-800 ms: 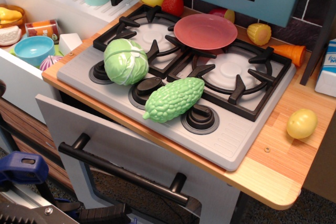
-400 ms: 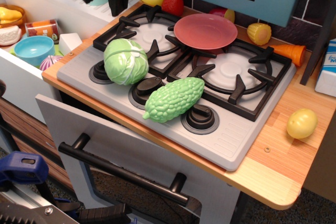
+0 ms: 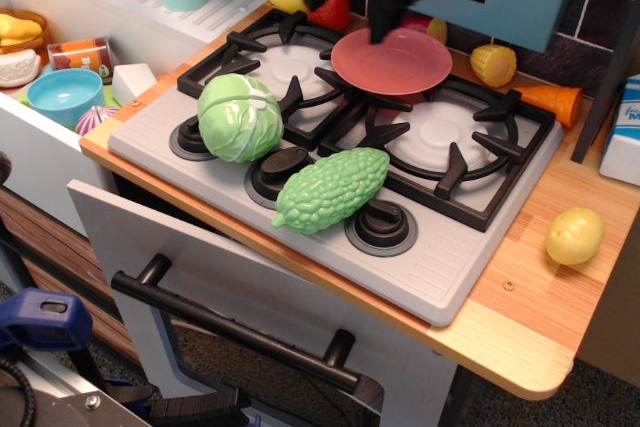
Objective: Put potato on plate
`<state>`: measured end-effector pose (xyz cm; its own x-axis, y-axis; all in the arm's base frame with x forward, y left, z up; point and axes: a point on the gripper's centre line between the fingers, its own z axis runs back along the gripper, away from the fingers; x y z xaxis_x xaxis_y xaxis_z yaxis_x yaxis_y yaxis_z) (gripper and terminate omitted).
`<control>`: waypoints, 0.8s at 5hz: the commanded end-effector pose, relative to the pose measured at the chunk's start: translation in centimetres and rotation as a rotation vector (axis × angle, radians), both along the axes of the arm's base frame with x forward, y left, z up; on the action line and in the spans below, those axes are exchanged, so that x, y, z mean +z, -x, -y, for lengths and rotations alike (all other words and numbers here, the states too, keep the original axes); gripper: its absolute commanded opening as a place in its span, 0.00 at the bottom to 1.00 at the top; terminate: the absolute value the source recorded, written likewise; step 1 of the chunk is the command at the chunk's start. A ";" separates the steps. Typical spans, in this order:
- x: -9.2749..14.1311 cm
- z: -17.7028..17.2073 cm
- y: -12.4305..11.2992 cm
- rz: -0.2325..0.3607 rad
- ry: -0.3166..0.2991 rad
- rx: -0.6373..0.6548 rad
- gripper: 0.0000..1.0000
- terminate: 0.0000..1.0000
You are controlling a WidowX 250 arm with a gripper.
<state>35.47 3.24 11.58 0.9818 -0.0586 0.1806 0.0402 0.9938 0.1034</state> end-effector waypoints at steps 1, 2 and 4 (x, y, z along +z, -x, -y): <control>2.8 6.8 -0.4 0.018 0.021 -0.021 1.00 0.00; 1.0 11.8 -0.1 0.047 0.010 -0.070 1.00 0.00; -1.9 16.1 2.6 0.075 -0.050 -0.139 1.00 0.00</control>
